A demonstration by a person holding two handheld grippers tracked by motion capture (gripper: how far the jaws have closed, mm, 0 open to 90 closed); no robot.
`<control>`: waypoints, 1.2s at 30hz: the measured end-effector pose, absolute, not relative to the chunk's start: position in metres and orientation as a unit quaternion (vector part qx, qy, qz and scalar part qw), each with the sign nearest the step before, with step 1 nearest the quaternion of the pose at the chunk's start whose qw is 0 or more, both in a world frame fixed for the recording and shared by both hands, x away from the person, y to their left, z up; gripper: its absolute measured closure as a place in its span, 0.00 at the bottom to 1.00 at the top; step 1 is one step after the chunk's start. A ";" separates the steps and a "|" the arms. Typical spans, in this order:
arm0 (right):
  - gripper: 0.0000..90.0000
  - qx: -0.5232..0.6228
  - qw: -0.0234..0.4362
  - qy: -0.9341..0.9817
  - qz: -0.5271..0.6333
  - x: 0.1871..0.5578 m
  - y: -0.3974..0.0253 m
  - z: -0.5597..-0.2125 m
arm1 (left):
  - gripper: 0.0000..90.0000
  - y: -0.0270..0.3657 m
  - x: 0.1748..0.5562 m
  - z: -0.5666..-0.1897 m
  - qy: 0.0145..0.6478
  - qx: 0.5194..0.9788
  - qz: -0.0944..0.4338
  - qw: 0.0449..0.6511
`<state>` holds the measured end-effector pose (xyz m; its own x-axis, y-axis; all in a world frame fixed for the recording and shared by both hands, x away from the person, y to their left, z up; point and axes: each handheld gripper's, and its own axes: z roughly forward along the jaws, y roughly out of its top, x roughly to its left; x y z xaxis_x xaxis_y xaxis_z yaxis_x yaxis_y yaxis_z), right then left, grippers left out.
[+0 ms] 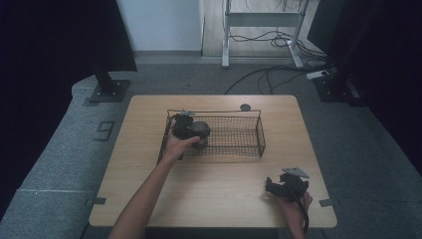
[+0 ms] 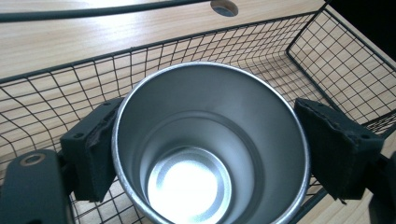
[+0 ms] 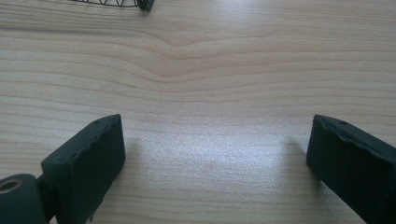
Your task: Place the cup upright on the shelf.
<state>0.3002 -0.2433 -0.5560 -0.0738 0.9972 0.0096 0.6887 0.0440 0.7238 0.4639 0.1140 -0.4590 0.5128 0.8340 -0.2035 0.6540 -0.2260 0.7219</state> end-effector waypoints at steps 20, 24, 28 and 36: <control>0.05 0.627 0.265 0.672 0.292 0.300 -0.243 -0.556 | 0.16 0.112 0.468 -0.474 0.499 0.777 0.103 0.369; 0.05 0.627 0.265 0.672 0.292 0.300 -0.243 -0.556 | 0.16 0.111 0.468 -0.478 0.502 0.778 0.103 0.364; 0.05 0.627 0.265 0.672 0.292 0.300 -0.243 -0.556 | 0.16 0.111 0.468 -0.480 0.505 0.779 0.099 0.358; 0.05 0.627 0.265 0.672 0.291 0.300 -0.243 -0.556 | 0.16 0.111 0.467 -0.482 0.507 0.777 0.101 0.358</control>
<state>0.3002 -0.2433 -0.5560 -0.0737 0.9972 0.0097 0.6886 0.0439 0.7238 0.4669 0.1106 -0.4816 0.4649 0.8612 -0.2056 0.7158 -0.2289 0.6597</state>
